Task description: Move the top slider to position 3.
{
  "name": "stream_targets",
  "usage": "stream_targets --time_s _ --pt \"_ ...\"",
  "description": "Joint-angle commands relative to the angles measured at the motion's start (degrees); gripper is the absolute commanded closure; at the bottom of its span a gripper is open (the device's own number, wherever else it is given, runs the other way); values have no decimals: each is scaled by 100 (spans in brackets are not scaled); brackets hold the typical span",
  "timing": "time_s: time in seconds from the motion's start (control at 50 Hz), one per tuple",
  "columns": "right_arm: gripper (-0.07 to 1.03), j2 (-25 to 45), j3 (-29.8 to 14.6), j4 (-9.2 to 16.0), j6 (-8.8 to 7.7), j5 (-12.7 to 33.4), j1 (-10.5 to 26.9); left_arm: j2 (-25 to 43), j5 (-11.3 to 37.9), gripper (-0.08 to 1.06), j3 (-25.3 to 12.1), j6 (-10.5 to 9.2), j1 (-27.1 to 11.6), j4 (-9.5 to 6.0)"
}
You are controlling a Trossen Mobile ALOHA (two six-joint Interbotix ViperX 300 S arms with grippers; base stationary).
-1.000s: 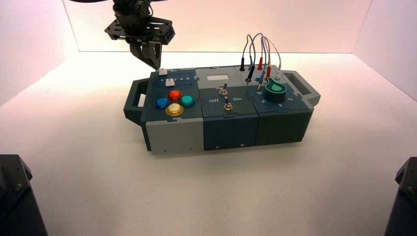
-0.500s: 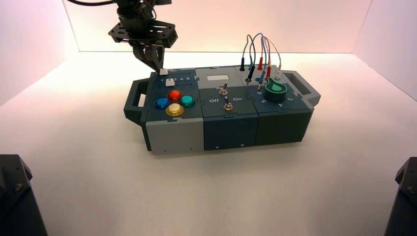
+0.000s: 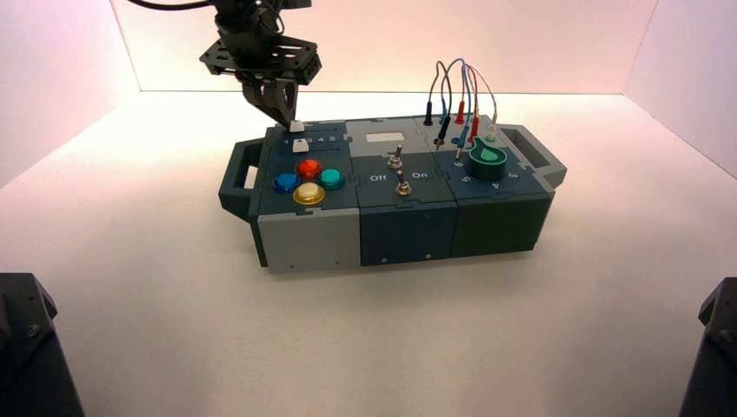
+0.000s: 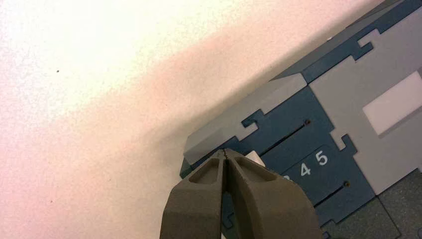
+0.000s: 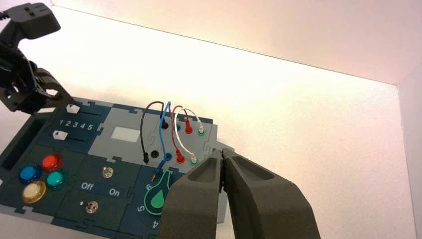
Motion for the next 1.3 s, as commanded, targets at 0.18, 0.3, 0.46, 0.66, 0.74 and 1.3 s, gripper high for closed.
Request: stream_targets --time_s 0.18,0.3,0.46,0.66,0.74,1.3 --pt "99 18 -123 0 9 -18 -26 18 9 101 -246 -9 -149 -9" --pt "99 26 -123 -9 9 -18 -26 44 18 101 -264 0 -158 -9" --pt "99 18 -123 -9 9 -18 -26 44 18 101 -272 0 -158 -9" --pt "99 18 -123 -18 9 -18 -26 44 26 101 -290 -9 -167 -9" --pt "99 18 -123 -18 9 -18 -26 44 26 101 -290 -9 -193 -9" --pt "99 18 -114 -18 9 -18 -35 44 62 101 -281 0 -255 -18"
